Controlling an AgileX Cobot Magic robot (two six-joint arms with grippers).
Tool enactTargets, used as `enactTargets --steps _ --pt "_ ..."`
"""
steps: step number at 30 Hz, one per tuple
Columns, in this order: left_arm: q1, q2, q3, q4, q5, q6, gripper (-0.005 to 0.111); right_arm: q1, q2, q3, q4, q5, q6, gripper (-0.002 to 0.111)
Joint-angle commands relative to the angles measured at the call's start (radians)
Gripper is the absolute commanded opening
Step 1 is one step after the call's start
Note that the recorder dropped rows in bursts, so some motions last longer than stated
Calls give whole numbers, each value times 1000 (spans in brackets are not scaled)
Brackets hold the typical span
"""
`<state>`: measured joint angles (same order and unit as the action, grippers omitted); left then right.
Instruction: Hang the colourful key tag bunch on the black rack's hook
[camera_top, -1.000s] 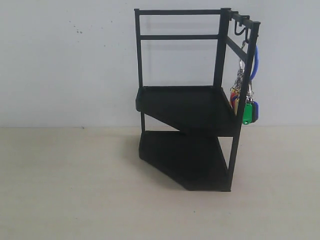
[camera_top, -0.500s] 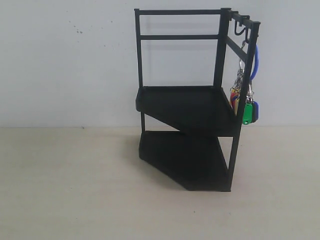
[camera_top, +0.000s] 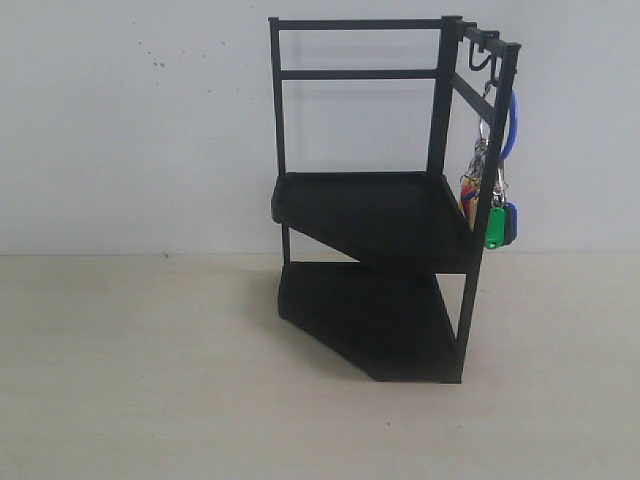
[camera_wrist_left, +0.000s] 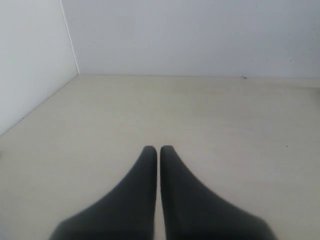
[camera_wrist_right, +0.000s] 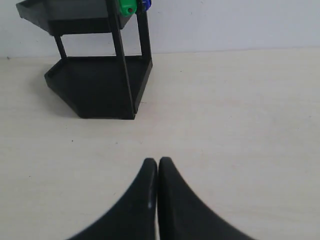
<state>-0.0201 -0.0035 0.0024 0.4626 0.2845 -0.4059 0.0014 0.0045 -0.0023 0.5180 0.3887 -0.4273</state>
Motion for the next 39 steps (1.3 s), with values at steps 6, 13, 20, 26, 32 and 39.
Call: enactTargets --steps 6,13,20,26,32,39 --pt "-1 4 -2 0 0 -6 4 -3 -5 2 -268 -4 284 0" --pt "-1 4 -2 0 0 -6 4 -3 -5 2 -386 -17 481 0" --pt "-1 4 -2 0 0 -6 4 -3 -5 2 -386 -17 481 0" --pt "-1 4 -2 0 0 -6 4 -3 -5 2 -379 -37 481 0" --pt "-1 4 -2 0 0 -6 4 -3 -5 2 -379 -37 479 0" --pt "-1 4 -2 0 0 -6 4 -3 -5 2 -379 -37 479 0"
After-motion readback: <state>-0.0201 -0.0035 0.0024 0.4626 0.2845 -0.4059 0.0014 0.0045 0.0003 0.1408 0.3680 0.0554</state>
